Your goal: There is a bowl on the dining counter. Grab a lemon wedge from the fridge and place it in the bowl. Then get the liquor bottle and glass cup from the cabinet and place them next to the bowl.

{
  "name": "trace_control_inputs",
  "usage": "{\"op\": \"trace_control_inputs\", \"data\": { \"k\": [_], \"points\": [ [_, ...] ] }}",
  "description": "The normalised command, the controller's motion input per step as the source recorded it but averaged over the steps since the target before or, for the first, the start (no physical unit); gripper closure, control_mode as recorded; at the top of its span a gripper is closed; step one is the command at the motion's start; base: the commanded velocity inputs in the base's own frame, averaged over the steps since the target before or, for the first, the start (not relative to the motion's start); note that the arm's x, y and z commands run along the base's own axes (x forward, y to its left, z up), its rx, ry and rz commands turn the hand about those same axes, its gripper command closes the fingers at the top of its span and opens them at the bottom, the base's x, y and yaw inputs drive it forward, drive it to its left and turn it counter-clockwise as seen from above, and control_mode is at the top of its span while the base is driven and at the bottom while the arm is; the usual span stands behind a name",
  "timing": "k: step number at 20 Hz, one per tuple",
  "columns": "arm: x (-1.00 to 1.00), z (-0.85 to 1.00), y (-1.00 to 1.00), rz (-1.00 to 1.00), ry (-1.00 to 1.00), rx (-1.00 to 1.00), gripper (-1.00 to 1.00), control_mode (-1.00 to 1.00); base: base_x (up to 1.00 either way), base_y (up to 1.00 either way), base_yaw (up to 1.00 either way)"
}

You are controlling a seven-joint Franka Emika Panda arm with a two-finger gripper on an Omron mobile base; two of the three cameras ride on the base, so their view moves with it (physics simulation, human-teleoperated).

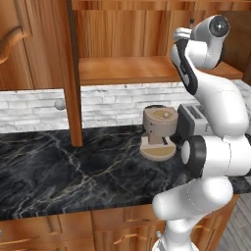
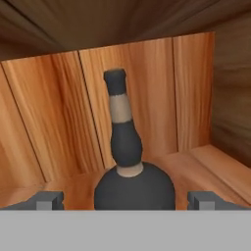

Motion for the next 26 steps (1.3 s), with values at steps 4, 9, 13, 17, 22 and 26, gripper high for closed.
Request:
{"op": "trace_control_inputs", "data": {
  "k": [4, 9, 13, 17, 22, 26],
  "points": [
    [0.52, 0.00, -0.04, 0.00, -0.03, 0.00, -1.00, -1.00, 0.00, 0.00, 0.00],
    [0.49, 0.00, -0.13, 0.00, -0.02, 0.00, -1.00, -1.00, 0.00, 0.00, 0.00],
    [0.41, 0.00, -0.23, 0.00, -0.06, 0.00, -1.00, -1.00, 0.00, 0.00, 0.00],
    [0.31, 0.00, -0.17, 0.00, -0.08, 0.00, -1.00, -1.00, 0.00, 0.00, 0.00],
    [0.25, 0.00, -0.03, 0.00, -0.06, 0.00, 1.00, -1.00, 0.00, 0.00, 0.00],
    [-0.08, 0.04, -0.02, 0.01, -0.13, 0.00, 1.00, -1.00, 0.00, 0.00, 0.00]
  ]
}}
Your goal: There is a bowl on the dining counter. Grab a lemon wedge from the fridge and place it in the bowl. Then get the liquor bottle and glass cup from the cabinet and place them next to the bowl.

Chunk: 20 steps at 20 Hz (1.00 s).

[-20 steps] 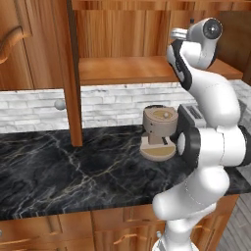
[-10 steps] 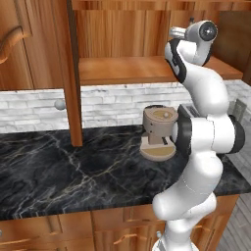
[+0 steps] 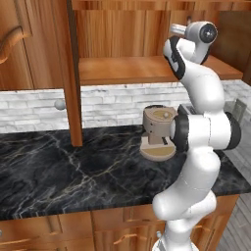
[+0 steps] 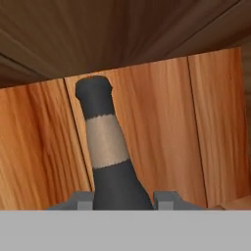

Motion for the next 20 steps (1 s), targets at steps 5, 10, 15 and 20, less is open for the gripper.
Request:
{"op": "trace_control_inputs", "data": {
  "k": [5, 10, 15, 20],
  "points": [
    [-0.62, 0.18, 0.00, 0.01, -0.18, 0.00, 1.00, -1.00, 0.00, 0.00, 0.00],
    [-0.99, 0.16, 0.00, 0.00, -0.08, 0.00, 1.00, -1.00, 0.00, 0.00, 0.00],
    [-1.00, 0.55, 0.04, 0.00, 0.01, 0.00, 1.00, -1.00, 0.00, 0.00, 0.00],
    [-1.00, 0.63, 0.06, 0.00, 0.10, 0.00, 1.00, -1.00, 0.00, 0.00, 0.00]
  ]
}}
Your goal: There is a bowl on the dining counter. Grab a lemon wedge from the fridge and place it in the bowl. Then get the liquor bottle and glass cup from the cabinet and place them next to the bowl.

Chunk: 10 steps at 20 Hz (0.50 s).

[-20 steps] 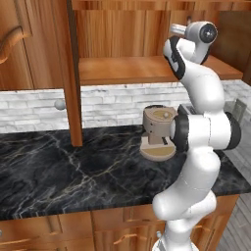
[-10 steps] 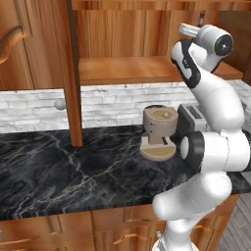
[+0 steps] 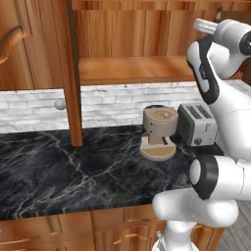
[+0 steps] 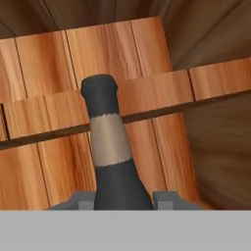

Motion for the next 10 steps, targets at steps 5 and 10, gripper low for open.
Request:
{"op": "trace_control_inputs", "data": {
  "k": [5, 10],
  "points": [
    [-1.00, 0.27, 0.11, 0.00, 0.14, 0.00, 1.00, -1.00, 0.00, 0.00, 0.00],
    [-1.00, -0.04, 0.45, 0.04, 0.18, 0.00, 1.00, -1.00, 0.00, 0.00, 0.00]
  ]
}}
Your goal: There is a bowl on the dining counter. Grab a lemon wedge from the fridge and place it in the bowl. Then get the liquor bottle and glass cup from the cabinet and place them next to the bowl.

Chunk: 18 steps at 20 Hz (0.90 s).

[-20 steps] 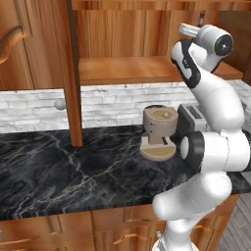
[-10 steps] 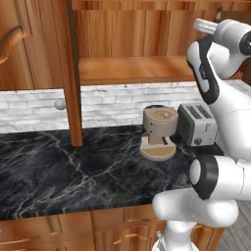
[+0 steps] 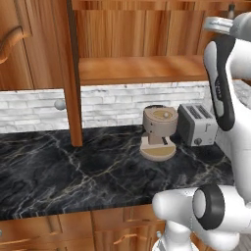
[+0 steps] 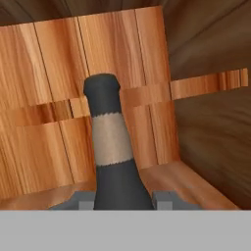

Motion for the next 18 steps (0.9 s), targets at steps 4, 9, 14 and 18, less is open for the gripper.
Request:
{"op": "trace_control_inputs", "data": {
  "k": [4, 9, 14, 18],
  "points": [
    [-1.00, -0.35, 0.75, 0.07, 0.01, 0.00, 1.00, -1.00, 0.00, 0.00, 0.00],
    [-1.00, -0.35, 0.58, 0.06, 0.00, 0.00, 1.00, -1.00, 0.00, 0.00, 0.00],
    [-1.00, -0.46, 0.57, 0.07, 0.05, 0.00, 1.00, -1.00, 0.00, 0.00, 0.00],
    [-0.98, -0.57, 0.36, 0.03, 0.14, -0.01, 1.00, -1.00, 0.00, 0.00, 0.00]
  ]
}}
